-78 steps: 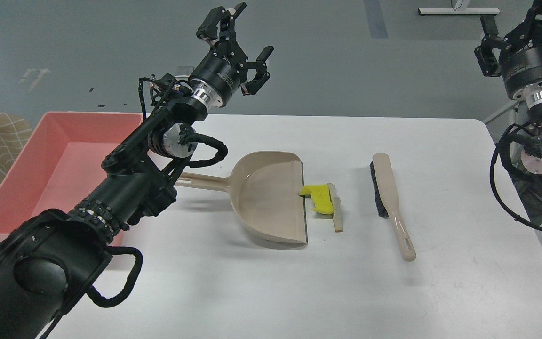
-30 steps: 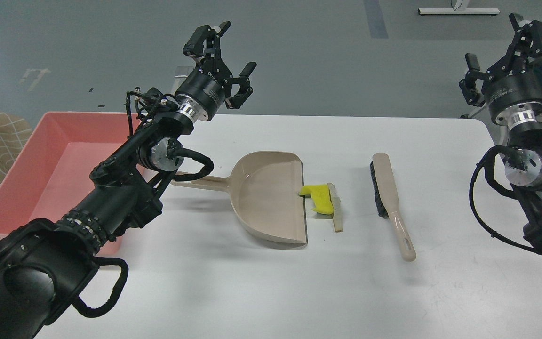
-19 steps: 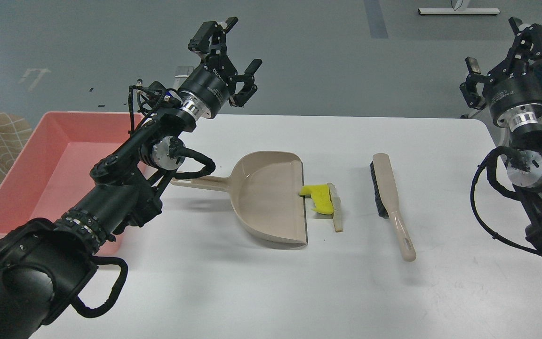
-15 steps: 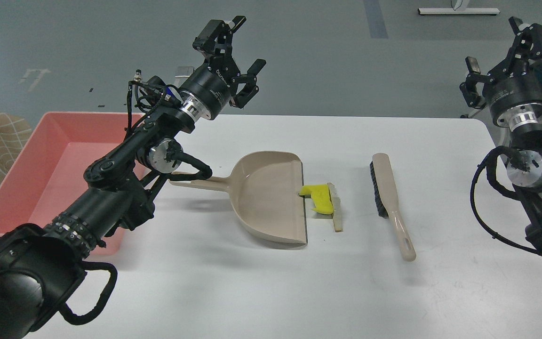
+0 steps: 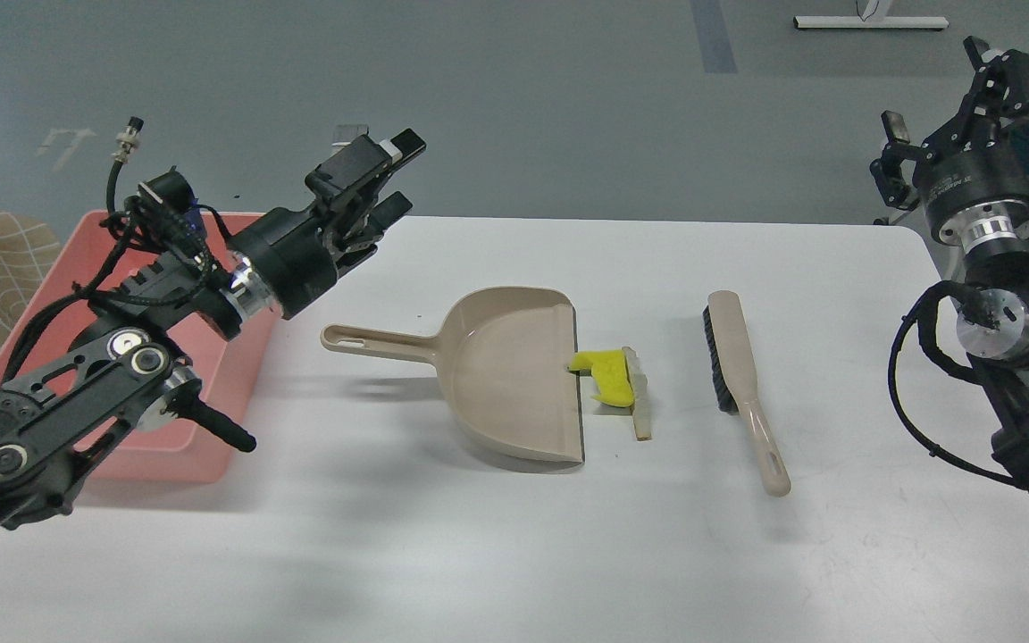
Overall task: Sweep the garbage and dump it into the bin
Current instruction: 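Grasp the beige dustpan handle with the left gripper, then reach the right gripper to the wooden brush handle and grasp it, then sweep the yellow sponge and stick into the dustpan with the brush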
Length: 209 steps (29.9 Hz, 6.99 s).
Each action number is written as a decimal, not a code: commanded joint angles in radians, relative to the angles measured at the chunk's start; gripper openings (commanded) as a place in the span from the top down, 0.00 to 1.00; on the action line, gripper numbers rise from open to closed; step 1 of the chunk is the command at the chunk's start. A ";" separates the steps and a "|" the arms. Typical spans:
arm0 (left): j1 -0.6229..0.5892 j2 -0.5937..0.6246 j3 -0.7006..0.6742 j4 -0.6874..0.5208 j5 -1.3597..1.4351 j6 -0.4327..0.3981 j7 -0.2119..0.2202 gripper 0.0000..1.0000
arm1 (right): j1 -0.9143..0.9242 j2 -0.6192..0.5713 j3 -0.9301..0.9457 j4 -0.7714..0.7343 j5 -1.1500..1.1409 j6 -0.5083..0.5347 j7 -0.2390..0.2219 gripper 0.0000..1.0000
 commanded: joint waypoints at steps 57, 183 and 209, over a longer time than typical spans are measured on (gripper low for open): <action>0.209 -0.345 0.014 0.308 0.131 0.277 0.136 0.10 | -0.054 -0.002 0.000 0.012 -0.001 0.000 0.000 0.00; 0.175 -0.419 0.017 0.337 0.286 0.352 0.064 1.00 | -0.032 -0.564 -0.913 0.669 -0.681 -0.008 -0.249 0.50; 0.175 -0.419 0.017 0.336 0.286 0.352 0.062 1.00 | -0.031 -0.542 -0.916 0.675 -0.681 -0.008 -0.263 0.55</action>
